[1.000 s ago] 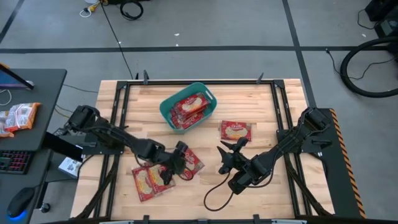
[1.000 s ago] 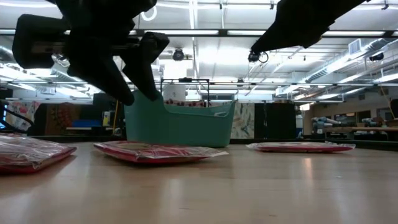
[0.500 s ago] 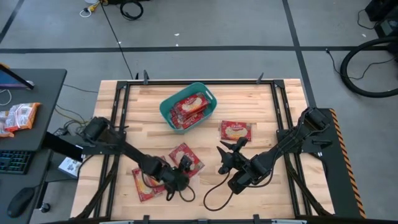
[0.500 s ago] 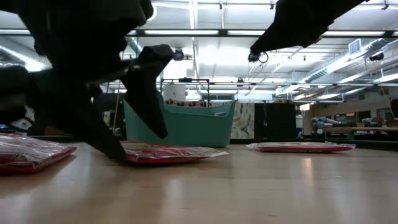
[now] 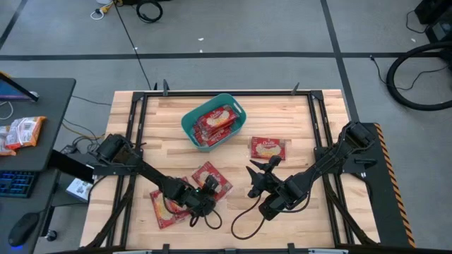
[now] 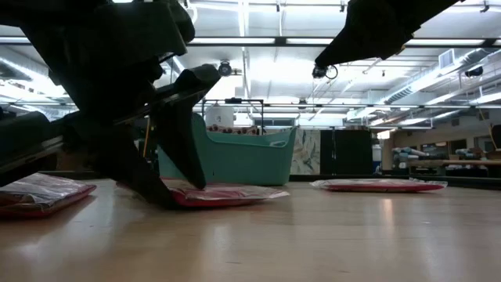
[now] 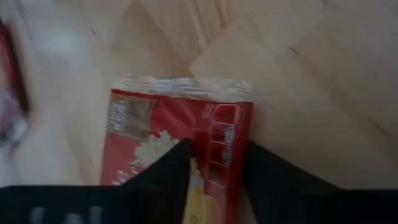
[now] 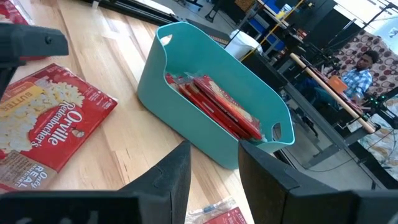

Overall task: Sort popcorn bags into baskets
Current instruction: Put the red popcorn bag into the green bin

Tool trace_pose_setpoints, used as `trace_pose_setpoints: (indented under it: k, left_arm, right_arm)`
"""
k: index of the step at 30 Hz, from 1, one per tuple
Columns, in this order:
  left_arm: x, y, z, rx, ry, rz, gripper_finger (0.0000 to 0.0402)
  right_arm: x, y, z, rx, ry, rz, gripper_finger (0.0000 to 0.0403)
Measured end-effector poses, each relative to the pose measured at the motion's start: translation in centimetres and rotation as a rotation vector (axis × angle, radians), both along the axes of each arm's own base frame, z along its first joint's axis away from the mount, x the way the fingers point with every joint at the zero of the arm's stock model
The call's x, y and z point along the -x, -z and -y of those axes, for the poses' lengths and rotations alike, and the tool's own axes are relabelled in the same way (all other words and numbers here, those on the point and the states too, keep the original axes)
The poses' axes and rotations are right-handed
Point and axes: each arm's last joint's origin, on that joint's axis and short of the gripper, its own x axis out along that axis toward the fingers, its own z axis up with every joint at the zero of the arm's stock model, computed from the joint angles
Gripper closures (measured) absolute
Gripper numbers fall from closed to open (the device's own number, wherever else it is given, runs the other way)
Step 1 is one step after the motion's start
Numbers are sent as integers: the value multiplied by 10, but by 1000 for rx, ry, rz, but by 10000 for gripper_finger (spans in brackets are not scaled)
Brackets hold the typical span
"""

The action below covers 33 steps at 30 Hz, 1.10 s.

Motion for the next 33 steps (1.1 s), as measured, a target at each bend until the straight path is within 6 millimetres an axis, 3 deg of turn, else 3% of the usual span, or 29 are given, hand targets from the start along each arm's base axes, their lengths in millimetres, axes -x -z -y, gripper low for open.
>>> trace_pose_setpoints:
  k: [7,10,12,17,23,26,29,33]
  left_arm:
    - [0,1,-5,29,-61,-15,384]
    - [2,-9,-7,47,-60,-23,391]
    - [1,-26,-9,67,-77,-11,392]
    - [-5,-94,-24,172,-152,134,396]
    - [-2,-173,-65,253,-282,373,397]
    - [1,-198,-91,284,-358,474,398]
    - [3,-216,-120,307,-456,549,398]
    - [1,-212,-163,276,-615,516,398]
  right_arm:
    - [0,0,0,1,-1,-2,266]
    - [0,0,0,4,-3,-6,266]
    - [0,0,0,6,-4,-8,266]
    - [0,0,0,8,-5,-9,266]
    - [1,0,-2,8,-12,-8,266]
    - [2,0,-4,8,-17,-7,266]
    - [2,0,-4,11,-16,-5,266]
    - [2,0,-4,12,-15,-2,266]
